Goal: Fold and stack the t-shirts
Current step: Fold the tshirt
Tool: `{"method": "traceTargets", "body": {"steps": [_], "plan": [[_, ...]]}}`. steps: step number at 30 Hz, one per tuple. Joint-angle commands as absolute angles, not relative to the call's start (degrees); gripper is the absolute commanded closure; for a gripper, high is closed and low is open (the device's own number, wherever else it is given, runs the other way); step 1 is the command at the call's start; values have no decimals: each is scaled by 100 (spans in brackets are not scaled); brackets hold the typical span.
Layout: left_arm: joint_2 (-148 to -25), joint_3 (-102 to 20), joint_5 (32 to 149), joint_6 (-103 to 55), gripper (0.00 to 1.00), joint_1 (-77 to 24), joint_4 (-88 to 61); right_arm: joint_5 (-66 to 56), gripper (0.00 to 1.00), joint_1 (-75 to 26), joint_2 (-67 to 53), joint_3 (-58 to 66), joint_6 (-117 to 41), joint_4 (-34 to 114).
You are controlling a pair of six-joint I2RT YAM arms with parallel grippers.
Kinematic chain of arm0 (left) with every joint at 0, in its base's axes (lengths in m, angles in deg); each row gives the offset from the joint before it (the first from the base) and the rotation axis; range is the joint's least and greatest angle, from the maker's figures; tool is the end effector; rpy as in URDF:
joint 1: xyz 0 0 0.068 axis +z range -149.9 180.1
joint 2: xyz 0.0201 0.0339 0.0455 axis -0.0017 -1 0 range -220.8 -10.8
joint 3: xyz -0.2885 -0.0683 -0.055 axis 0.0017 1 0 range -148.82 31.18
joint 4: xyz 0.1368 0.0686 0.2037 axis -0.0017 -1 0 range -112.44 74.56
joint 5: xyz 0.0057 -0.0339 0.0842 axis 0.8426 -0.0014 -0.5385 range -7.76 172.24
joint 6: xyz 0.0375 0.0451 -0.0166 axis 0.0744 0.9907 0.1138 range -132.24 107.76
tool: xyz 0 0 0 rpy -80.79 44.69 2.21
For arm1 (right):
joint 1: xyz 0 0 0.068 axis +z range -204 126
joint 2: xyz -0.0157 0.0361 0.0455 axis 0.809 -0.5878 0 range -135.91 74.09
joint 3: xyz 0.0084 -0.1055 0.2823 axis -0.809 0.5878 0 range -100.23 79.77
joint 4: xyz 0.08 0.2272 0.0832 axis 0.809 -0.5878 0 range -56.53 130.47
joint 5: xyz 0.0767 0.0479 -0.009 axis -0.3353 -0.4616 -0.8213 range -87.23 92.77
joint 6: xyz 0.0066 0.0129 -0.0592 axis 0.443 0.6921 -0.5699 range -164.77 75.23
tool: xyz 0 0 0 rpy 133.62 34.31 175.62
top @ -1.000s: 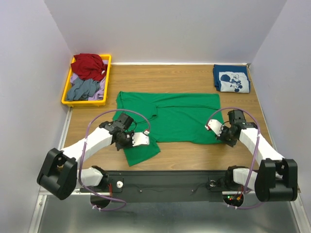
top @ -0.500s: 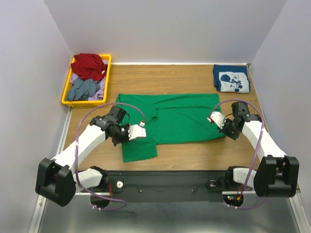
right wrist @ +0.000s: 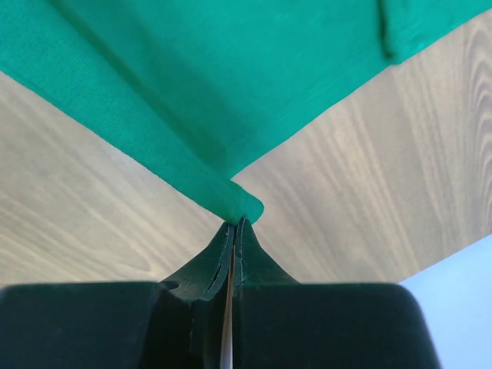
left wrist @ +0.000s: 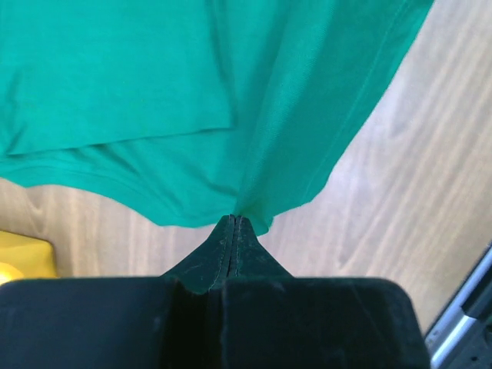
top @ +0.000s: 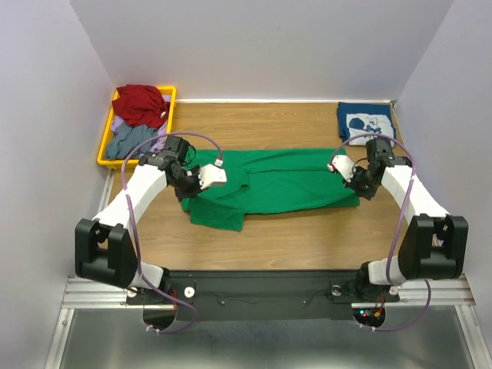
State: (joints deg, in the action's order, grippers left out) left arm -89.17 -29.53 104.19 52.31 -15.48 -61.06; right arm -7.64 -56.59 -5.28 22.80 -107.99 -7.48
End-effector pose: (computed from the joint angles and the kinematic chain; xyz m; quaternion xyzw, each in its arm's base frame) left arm 0.2440 -0.0856 0.2822 0.6484 0.7027 -0.0746 0.2832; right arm 0.2488 -0.0029 0.2549 -0.5087 0.8392 -0.0172 0.1913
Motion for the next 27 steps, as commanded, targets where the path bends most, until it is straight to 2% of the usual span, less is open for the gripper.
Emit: {"method": "traceTargets", "body": {"steps": [1, 20, 27], "plan": [[-9209, -3604, 10685, 5412, 100, -1266, -6263, -830, 99, -5725, -921, 1826, -10893, -761], [-11055, -5388, 11177, 5465, 100, -755, -6421, -945, 99, -5928, -2777, 226, -10867, -708], [-11538, -5557, 11177, 5394, 100, -685, -6132, -971, 100, -5928, -3408, -213, -10727, -691]]}}
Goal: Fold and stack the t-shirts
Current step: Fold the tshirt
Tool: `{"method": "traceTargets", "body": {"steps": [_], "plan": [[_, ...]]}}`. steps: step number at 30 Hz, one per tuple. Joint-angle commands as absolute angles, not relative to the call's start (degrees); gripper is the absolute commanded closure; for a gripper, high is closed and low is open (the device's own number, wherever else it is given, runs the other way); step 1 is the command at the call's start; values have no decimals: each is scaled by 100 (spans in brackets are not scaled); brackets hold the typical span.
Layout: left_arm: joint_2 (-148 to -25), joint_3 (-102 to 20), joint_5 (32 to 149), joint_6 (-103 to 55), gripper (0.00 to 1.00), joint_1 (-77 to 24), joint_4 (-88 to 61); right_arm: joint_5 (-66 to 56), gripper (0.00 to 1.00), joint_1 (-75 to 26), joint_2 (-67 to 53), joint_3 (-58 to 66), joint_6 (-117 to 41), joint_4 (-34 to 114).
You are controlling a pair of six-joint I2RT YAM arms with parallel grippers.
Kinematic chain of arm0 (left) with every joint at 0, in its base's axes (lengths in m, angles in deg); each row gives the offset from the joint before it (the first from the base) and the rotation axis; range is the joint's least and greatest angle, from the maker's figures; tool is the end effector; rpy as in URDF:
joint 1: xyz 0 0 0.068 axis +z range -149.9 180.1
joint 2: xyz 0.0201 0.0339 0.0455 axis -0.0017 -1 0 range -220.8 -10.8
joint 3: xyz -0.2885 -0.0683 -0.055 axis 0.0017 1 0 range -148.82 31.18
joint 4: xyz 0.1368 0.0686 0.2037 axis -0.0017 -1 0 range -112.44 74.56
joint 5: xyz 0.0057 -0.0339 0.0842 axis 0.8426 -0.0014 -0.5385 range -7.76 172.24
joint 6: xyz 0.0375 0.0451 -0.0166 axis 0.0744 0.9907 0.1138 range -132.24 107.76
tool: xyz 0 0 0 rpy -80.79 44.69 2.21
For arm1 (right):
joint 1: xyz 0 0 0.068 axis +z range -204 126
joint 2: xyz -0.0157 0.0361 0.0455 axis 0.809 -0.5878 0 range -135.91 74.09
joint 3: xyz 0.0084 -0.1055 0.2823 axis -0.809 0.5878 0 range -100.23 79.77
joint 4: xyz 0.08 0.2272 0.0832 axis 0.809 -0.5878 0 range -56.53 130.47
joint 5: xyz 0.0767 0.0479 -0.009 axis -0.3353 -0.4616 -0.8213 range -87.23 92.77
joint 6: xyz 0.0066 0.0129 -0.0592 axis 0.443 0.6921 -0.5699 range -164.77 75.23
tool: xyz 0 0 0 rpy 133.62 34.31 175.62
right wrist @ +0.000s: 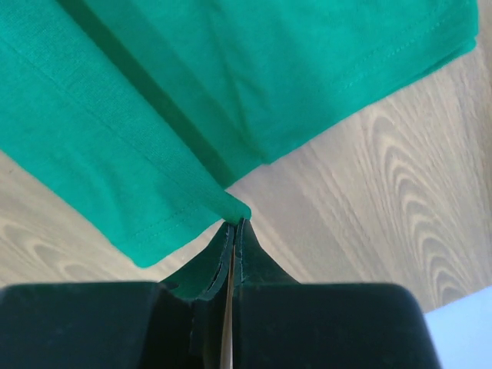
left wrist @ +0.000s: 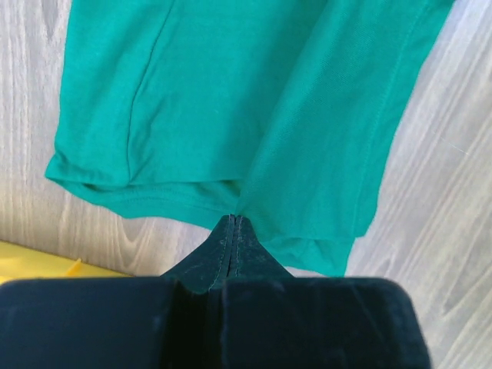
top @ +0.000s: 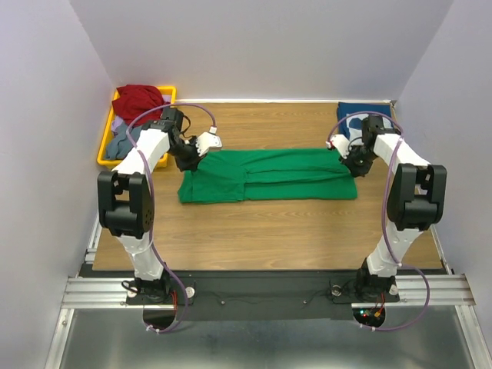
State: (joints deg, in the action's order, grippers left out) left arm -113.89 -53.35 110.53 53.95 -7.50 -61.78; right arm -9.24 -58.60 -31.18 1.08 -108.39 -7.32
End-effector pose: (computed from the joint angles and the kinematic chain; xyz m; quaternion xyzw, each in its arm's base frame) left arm 0.3734 -0.0715 0.2772 0.6107 0.7251 -0.1049 0.3004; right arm 0.3685 -0.0201 0.2296 -0.4977 0.8504 0.0100 0.1701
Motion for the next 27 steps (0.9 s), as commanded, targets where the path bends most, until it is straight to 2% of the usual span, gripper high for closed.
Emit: {"method": "traceTargets", "body": {"steps": [1, 8, 12, 13, 15, 16, 17, 21, 27], "plan": [[-11591, -5574, 11168, 5377, 100, -676, -6114, -979, 99, -5928, -3488, -275, -10683, -691], [-11961, -5609, 11177, 5219, 100, -615, -5728, -1024, 99, -5928, -3981, -715, -10287, -542], [-12163, -5636, 11177, 5096, 100, -570, -5534, -971, 95, -5928, -4121, -838, -9954, -401], [-12198, -5645, 11160, 5052, 100, -562, -5499, -953, 91, -5928, -4174, -899, -9883, -383], [-12251, -5627, 11133, 4894, 99, -562, -5359, -936, 72, -5928, -4236, -970, -9690, -366], [-12260, -5610, 11107, 4815, 94, -562, -5297, -944, 67, -5928, -4236, -1022, -9611, -366], [-12243, -5592, 11081, 4666, 80, -544, -5201, -979, 62, -5928, -4201, -1031, -9497, -357], [-11936, -5548, 11229, 4140, 63, -351, -4903, -1023, 61, -5928, -3885, -1084, -9250, -365], [-11356, -5241, 11379, 3602, 58, -228, -4752, -1278, 57, -5910, -3375, -883, -8872, -357]]}}
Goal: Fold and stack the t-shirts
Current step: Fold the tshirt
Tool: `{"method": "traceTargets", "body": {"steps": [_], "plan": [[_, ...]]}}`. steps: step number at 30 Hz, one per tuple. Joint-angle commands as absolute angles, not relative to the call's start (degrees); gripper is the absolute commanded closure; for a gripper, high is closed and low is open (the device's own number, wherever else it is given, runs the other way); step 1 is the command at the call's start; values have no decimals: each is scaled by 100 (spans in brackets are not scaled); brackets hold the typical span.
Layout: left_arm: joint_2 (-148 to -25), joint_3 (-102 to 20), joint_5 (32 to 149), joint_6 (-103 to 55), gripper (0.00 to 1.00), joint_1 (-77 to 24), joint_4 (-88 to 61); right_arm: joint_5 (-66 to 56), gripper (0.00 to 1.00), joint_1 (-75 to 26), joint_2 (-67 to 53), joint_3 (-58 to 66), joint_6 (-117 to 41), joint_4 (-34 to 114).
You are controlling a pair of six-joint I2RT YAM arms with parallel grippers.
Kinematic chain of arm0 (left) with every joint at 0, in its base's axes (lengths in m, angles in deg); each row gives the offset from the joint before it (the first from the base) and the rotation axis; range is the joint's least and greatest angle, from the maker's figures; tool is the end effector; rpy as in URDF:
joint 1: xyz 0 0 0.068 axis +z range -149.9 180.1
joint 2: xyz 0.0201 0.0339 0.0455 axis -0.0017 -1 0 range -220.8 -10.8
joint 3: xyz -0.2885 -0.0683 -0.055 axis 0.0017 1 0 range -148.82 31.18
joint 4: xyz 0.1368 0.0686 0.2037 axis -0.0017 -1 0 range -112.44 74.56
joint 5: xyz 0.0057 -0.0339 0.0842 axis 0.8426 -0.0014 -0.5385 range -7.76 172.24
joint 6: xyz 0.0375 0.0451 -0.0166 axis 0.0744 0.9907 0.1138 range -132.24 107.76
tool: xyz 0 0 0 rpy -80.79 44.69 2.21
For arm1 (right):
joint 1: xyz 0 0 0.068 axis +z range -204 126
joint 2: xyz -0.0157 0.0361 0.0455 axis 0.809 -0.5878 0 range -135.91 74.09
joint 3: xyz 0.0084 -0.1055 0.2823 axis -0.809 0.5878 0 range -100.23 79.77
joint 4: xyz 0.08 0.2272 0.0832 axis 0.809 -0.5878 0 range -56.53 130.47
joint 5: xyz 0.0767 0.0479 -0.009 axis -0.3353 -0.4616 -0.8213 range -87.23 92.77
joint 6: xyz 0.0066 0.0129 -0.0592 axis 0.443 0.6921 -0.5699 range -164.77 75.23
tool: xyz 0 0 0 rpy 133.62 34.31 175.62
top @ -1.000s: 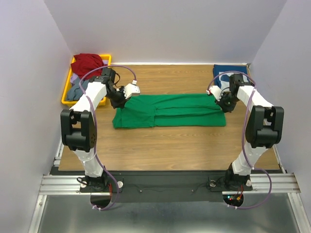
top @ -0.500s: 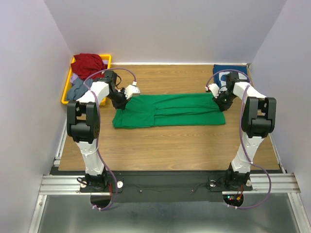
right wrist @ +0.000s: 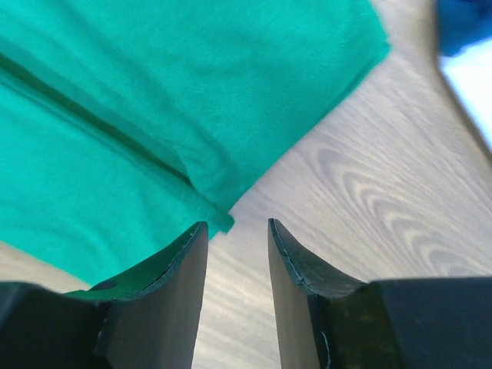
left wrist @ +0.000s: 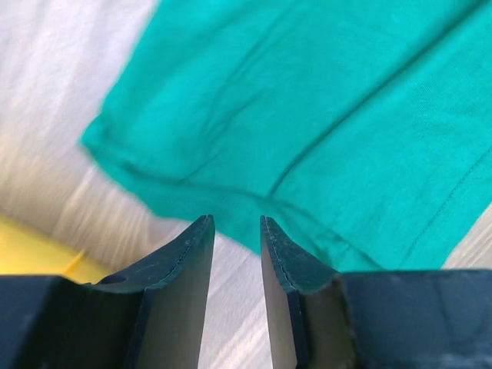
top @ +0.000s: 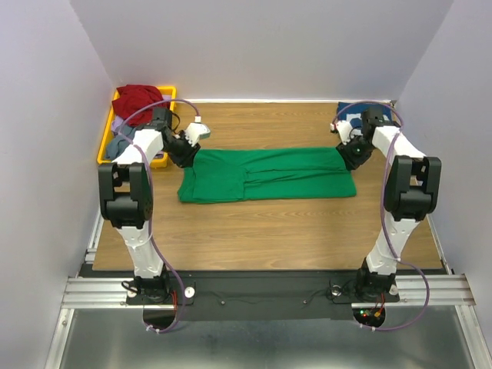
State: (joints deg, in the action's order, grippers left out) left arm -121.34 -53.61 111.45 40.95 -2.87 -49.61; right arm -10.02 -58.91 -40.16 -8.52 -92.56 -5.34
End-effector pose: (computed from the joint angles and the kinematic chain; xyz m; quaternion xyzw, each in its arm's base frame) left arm 0.4187 -0.0439 0.2406 0.4976 0.7938 -0.1140 0.3307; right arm 0.4171 -0.0256 0.2184 -0.3751 0.9068 0.0287 0.1899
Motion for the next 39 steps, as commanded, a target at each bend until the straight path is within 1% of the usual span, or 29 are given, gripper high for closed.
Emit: {"method": "traceTargets", "body": {"steps": [1, 5, 7, 8, 12, 17, 22, 28, 34, 37, 39], "plan": [[-11302, -5171, 11431, 3523, 58, -228, -4734, -1287, 57, -5867, -3305, -813, -8828, -357], [-11267, -4811, 11493, 3260, 59, -228, -4567, -1453, 59, -5778, -3252, -566, -8565, -313], [-11363, -4731, 11476, 3162, 60, -228, -4471, -1515, 62, -5691, -3217, -390, -8503, -295], [-11398, -4661, 11476, 3040, 60, -228, -4444, -1542, 65, -5664, -3234, -320, -8450, -260], [-11644, -4502, 11432, 2750, 62, -219, -4312, -1463, 70, -5506, -3409, -100, -8310, -173], [-11873, -4178, 11239, 2652, 65, -271, -4356, -1147, 71, -5506, -3779, 75, -8265, -58], [-11794, -3694, 10888, 2819, 66, -307, -4426, -734, 71, -5506, -3814, 471, -8388, 47], [-11320, -2939, 10667, 3030, 69, -307, -4575, -593, 71, -5506, -3446, 1225, -8590, 56], [-10503, -2270, 10834, 3188, 69, -324, -4927, -391, 71, -5506, -2515, 1991, -8880, 30], [-10073, -2199, 10974, 3328, 67, -316, -5085, -417, 71, -5506, -2180, 2045, -8889, -49], [-9775, -2339, 11150, 3504, 63, -324, -5304, -452, 69, -5506, -2066, 1817, -8854, -145]]}}
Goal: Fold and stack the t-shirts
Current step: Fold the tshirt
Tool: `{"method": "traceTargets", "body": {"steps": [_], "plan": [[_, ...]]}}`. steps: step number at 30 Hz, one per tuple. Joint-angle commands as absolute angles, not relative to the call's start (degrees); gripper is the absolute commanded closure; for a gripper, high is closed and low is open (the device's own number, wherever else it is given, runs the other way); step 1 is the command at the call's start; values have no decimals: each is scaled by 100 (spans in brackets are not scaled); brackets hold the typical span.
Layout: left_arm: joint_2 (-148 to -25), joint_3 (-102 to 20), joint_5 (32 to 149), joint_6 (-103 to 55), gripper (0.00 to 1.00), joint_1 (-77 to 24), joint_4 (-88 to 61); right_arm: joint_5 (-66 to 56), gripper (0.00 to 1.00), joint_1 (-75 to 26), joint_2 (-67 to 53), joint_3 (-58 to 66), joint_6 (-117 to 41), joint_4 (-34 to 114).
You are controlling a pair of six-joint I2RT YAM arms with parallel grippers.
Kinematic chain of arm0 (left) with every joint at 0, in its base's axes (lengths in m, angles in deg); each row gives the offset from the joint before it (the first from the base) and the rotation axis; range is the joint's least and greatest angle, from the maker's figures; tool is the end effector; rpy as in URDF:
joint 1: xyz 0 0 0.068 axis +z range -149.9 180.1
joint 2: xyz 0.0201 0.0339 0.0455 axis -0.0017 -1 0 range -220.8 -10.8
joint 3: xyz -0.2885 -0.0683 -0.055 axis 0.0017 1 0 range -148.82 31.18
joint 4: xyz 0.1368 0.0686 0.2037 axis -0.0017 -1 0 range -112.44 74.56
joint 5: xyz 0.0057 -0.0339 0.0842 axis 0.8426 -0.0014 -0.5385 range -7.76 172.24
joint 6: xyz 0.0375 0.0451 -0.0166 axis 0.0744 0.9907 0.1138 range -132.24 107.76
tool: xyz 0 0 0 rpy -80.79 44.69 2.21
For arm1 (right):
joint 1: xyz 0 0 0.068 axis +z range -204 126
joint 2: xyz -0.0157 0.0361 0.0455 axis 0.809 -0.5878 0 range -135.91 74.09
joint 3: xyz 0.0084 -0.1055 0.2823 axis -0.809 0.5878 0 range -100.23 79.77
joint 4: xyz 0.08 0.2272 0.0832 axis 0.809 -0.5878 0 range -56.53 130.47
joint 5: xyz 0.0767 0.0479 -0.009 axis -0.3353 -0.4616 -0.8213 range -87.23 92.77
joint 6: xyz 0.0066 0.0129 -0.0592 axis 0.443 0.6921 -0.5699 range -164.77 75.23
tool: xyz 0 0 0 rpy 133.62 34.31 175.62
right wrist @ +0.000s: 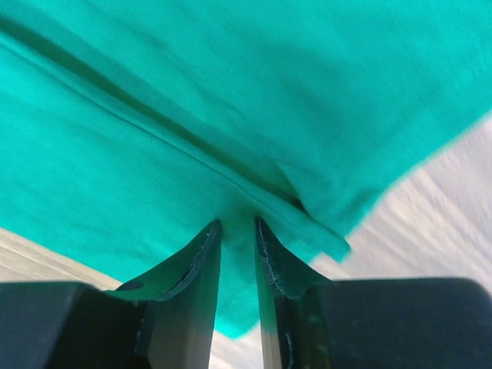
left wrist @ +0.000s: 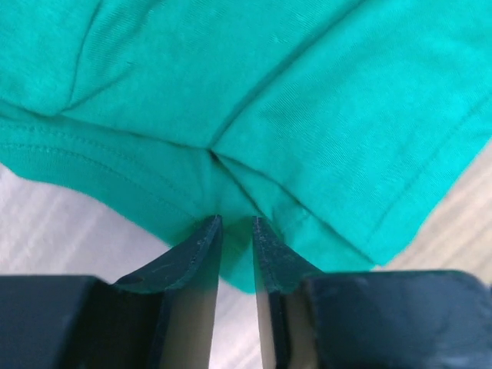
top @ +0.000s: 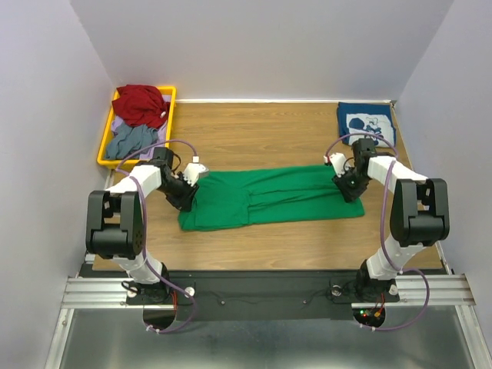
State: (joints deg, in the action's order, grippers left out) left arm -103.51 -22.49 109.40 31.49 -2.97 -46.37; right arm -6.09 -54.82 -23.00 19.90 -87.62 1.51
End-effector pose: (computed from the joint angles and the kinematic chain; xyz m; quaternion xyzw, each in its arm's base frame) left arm 0.2942 -0.0365 0.1959 0.4176 0.8623 -0.1581 0.2388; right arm 0.3105 0.0027 0.1930 -0.3637 0.9206 0.0266 0.1399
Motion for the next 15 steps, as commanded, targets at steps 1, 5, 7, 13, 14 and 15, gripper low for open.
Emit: {"method": "traceTargets", "body": {"steps": [1, 5, 7, 13, 14, 15], "plan": [[-9677, -2401, 11177, 3644, 62, -324, -5349, -504, 68, -5506, -2039, 1703, -8845, -189], [-9123, -2569, 11431, 4276, 58, -386, -5692, -1189, 66, -5480, -1907, 939, -8714, -645], [-8843, -2437, 11467, 4681, 57, -430, -5754, -1601, 66, -5279, -1924, 501, -8433, -971], [-8946, -2217, 12011, 4534, 55, -491, -6106, -3183, 68, -4303, -2056, 172, -7099, -1087], [-8973, -2113, 12021, 4394, 55, -491, -6036, -3377, 68, -4180, -2109, 207, -6844, -964], [-9008, -2077, 12021, 4305, 55, -535, -5991, -3544, 68, -4048, -2135, 243, -6293, -615]]}}
